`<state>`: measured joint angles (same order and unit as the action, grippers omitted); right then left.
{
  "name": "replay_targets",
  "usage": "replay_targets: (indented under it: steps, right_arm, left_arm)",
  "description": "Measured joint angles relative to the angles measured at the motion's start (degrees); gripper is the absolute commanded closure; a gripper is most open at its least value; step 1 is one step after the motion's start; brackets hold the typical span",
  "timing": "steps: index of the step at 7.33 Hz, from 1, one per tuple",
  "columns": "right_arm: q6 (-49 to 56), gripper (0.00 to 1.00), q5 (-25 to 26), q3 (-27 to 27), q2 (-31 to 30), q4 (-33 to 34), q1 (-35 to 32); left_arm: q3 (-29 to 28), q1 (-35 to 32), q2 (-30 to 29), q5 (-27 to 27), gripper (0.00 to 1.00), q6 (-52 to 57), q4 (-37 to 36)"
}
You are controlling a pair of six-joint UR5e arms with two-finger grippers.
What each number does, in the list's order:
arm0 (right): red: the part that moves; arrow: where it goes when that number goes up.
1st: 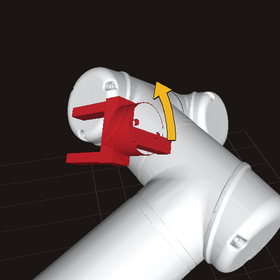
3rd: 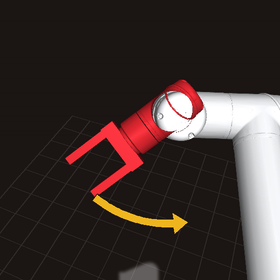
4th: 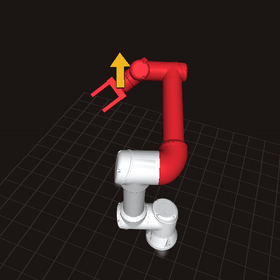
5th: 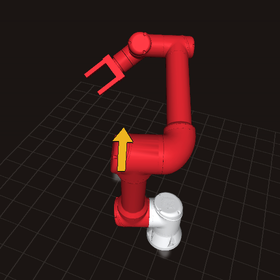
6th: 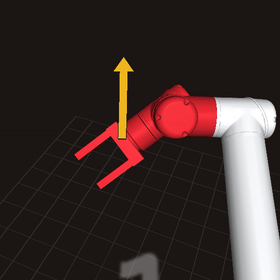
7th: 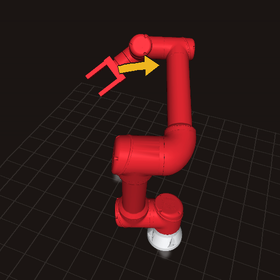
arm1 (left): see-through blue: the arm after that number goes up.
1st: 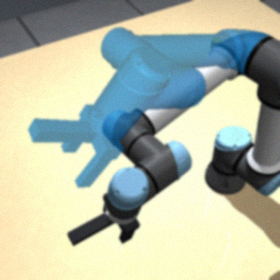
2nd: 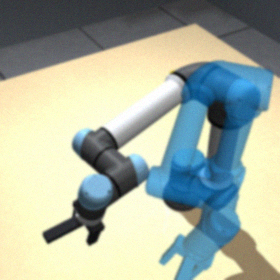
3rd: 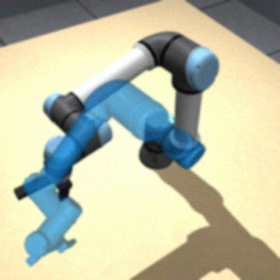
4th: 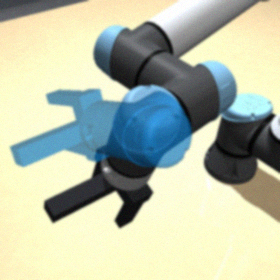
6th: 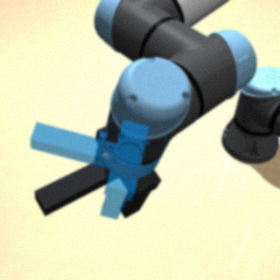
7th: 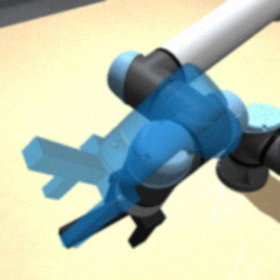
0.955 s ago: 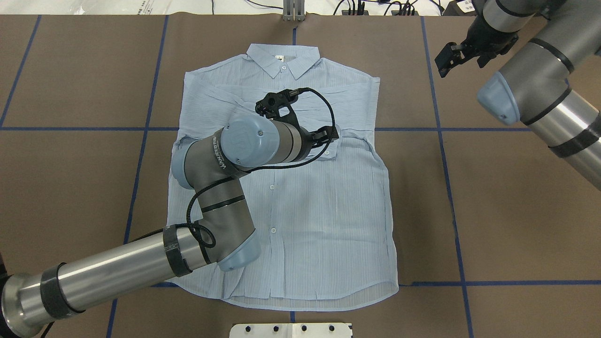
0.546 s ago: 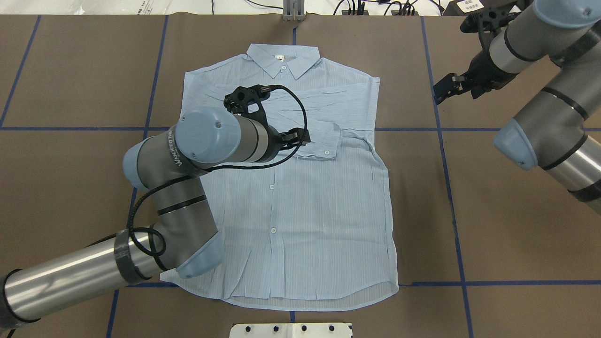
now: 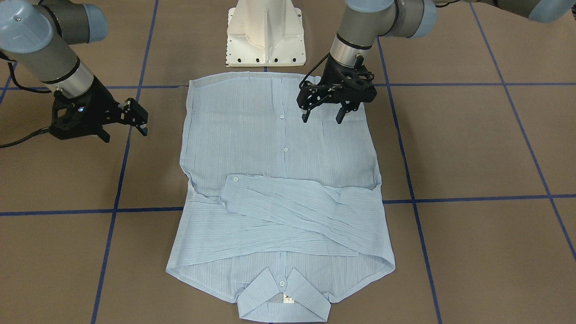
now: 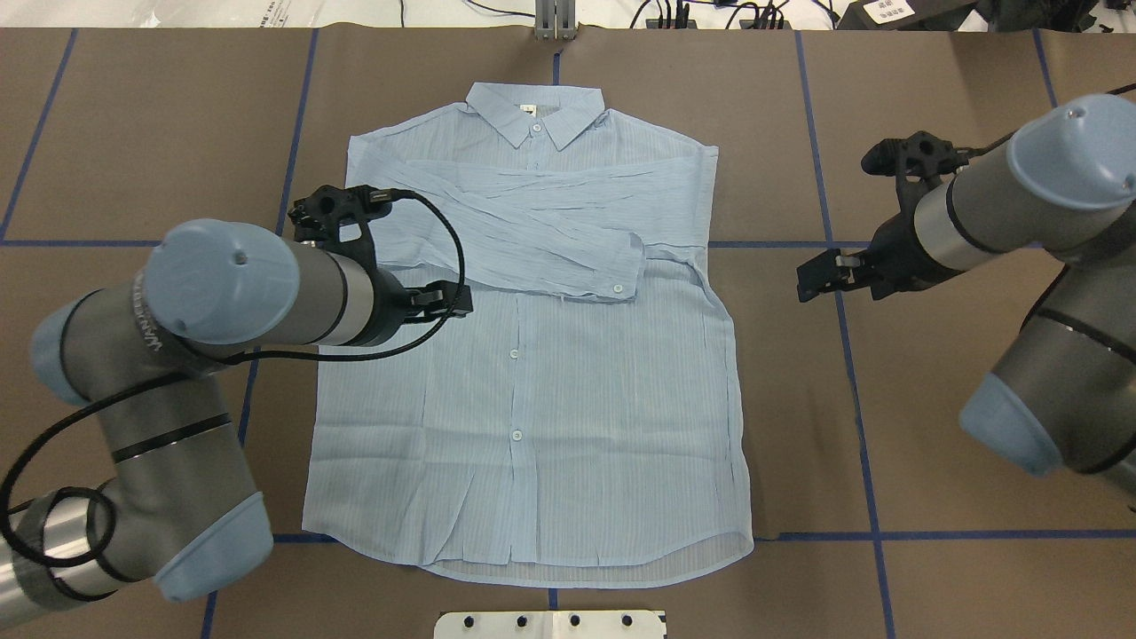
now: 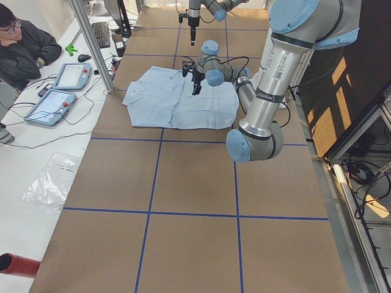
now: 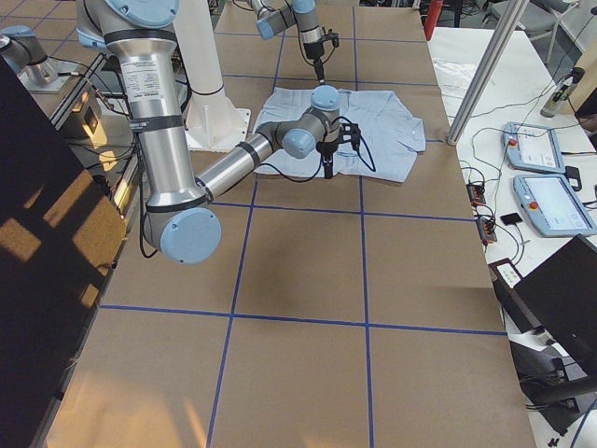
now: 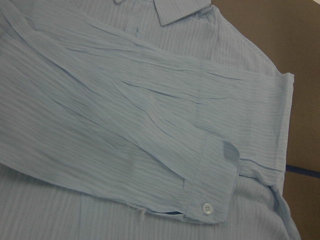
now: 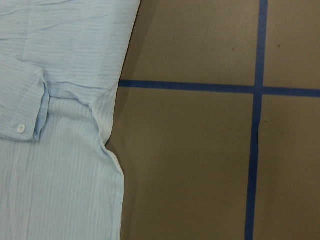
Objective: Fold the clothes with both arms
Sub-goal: 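Release the sleeve and move both grippers to the shirt's side edges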
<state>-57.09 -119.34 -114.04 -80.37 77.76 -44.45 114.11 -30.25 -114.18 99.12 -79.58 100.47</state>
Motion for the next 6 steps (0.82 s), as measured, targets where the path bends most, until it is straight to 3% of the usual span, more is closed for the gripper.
replay_targets:
  steps: [2,4,6]
  right_arm:
    - [-9.51,0.00,7.79,-3.33,-2.03,0.04,10.39]
    - [-16.61,0.00,16.93,-4.48,-2.90,0.16,21.34]
    - [-19.84,0.01,20.17,-4.84,-2.98,1.35,26.16]
  left_arm:
    - [5.32,-0.05,6.21,0.70,0.01,0.70,-1.42]
    - [7.22,-0.07,8.80,0.61,0.01,1.26,-1.45]
    - [7.72,-0.07,9.07,0.73,0.01,1.34,-1.43]
